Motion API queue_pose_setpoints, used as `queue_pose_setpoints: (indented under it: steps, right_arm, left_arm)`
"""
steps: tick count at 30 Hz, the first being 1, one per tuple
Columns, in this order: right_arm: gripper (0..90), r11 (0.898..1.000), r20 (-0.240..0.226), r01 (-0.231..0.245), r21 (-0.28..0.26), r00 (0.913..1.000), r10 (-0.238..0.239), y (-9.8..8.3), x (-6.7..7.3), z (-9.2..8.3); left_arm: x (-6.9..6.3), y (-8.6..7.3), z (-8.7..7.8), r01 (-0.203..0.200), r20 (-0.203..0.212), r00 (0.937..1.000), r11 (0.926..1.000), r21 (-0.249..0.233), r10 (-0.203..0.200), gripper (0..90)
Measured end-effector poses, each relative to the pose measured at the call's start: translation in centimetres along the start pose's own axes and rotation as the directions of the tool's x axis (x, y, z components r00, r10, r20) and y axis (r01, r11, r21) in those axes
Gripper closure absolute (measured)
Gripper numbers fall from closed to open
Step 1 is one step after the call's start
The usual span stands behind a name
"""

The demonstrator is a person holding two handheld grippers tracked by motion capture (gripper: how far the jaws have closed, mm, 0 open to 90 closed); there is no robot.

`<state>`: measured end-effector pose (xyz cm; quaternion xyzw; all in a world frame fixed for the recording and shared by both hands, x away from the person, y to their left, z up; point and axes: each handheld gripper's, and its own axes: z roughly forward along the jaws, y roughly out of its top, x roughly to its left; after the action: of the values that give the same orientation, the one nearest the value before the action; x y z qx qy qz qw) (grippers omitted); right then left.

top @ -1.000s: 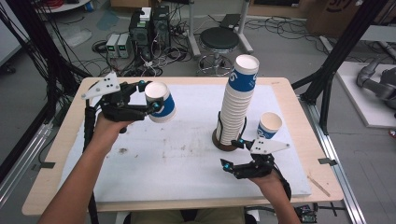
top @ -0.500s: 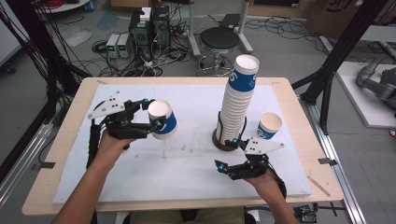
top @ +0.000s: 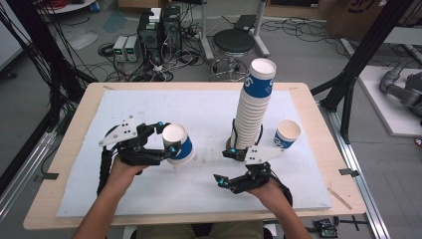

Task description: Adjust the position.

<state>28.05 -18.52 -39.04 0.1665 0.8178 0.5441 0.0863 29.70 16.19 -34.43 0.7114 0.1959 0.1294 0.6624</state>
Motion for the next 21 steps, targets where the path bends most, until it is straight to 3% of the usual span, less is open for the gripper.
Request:
queue_pose_setpoints:
  steps: [11, 21]
  right_arm:
    - [20.3, 0.999, -0.065, 0.043, 0.002, 0.9969, -0.043, 1.1, 0.0, 3.1]
    - [20.2, 0.998, -0.117, 0.063, -0.004, 0.9911, -0.063, 1.7, -0.2, 4.4]
  left_arm:
    - [-0.7, -1.3, -0.1, 0.013, 0.043, 0.999, 0.9998, 0.013, -0.013, 30.4]
    - [-1.1, -1.7, 0.3, -0.003, 0.1, 0.995, 0.9997, 0.024, 0.001, 30.3]
